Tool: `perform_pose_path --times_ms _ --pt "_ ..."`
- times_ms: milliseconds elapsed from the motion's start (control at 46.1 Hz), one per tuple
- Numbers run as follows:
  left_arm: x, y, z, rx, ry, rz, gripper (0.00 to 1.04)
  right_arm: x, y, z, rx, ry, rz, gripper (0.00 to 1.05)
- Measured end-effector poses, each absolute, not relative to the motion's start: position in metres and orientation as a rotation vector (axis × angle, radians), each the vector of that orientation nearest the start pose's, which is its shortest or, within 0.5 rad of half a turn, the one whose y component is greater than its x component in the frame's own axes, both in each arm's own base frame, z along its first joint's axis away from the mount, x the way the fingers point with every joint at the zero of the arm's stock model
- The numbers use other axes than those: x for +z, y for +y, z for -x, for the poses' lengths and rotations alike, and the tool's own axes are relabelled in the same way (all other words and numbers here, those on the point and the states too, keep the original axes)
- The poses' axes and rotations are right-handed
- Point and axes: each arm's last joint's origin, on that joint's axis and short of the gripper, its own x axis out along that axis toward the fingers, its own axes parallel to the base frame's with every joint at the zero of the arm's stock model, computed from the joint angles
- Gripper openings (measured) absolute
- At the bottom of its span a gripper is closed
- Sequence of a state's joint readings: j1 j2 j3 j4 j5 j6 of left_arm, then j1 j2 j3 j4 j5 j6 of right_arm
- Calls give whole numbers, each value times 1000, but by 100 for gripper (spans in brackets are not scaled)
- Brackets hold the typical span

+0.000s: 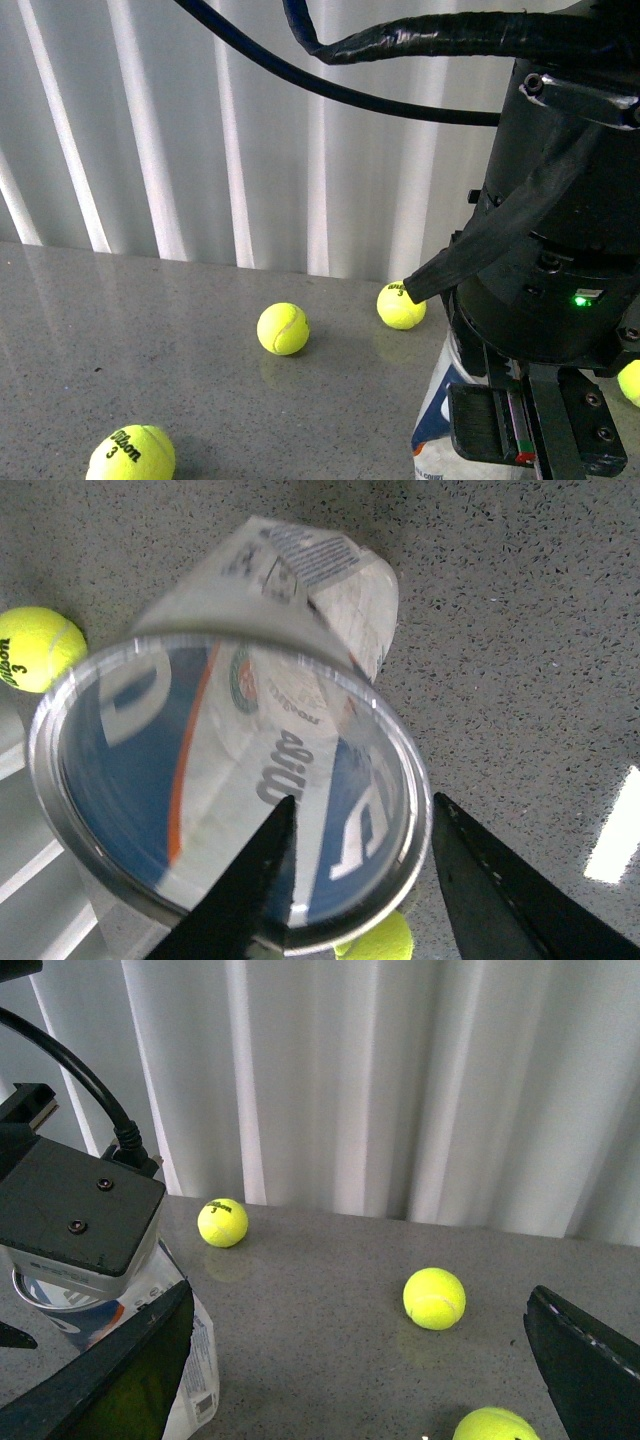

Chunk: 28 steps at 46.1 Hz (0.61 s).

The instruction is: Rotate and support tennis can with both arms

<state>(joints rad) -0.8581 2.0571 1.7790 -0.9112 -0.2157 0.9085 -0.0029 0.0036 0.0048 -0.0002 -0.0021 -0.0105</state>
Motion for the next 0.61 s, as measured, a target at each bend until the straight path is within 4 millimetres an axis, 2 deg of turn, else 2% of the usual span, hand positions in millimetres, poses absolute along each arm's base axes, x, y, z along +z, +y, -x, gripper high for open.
perform_pose_path --times_ms 390,607 --pt "245 -323 -289 -1019 726 -1406 99 165 0 -98 -1 -1 10 98" --pt "252 -325 -290 -1002 711 -1388 98 165 0 -98 -1 -1 10 98"
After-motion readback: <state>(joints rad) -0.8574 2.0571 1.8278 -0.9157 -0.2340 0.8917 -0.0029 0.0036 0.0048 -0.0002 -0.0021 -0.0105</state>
